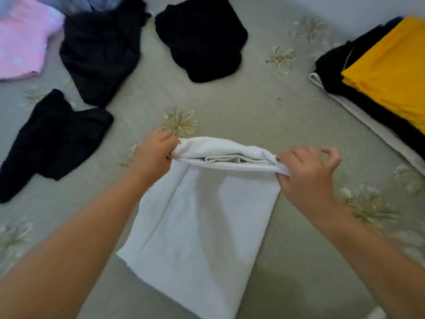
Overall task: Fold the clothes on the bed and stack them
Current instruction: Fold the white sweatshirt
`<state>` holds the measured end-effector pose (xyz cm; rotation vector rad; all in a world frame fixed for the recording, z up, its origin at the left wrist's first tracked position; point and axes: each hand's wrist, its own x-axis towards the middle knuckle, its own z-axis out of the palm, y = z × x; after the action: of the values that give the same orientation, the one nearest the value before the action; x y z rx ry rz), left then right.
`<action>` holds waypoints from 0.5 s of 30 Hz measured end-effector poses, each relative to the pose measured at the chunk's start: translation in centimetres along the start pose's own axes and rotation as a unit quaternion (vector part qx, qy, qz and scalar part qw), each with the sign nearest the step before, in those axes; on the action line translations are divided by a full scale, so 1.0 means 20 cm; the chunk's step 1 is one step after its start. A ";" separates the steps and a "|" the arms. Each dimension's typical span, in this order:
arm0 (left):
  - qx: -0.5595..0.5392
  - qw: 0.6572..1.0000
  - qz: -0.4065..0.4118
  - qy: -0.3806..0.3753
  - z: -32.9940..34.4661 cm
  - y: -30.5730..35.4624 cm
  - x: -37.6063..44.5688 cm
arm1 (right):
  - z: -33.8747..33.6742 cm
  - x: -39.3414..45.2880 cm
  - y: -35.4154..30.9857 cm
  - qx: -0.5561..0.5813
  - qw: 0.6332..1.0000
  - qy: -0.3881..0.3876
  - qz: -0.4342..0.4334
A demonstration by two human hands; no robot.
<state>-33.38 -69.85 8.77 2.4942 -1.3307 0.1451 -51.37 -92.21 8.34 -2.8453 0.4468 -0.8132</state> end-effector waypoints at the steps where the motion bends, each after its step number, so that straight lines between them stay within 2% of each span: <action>1: 0.012 1.000 0.008 -0.019 -0.01 -0.01 -0.12 | -0.04 -0.12 -0.08 0.002 0.999 -0.024 -0.022; 6: 0.060 0.992 0.091 -0.067 0.00 -0.05 -0.70 | -0.10 -0.74 -0.48 0.020 0.989 -0.139 -0.048; 12: 0.089 0.981 0.154 -0.079 0.13 -0.09 -1.14 | 0.03 -1.22 -0.75 0.032 0.983 -0.179 -0.041; 15: 0.092 0.979 0.180 -0.038 0.20 -0.13 -1.27 | 0.09 -1.35 -0.78 0.029 0.984 -0.168 -0.047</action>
<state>-45.76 -49.70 -1.36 2.3977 -1.8696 0.2674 -68.57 -68.67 -3.02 -2.8860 0.2407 -0.3389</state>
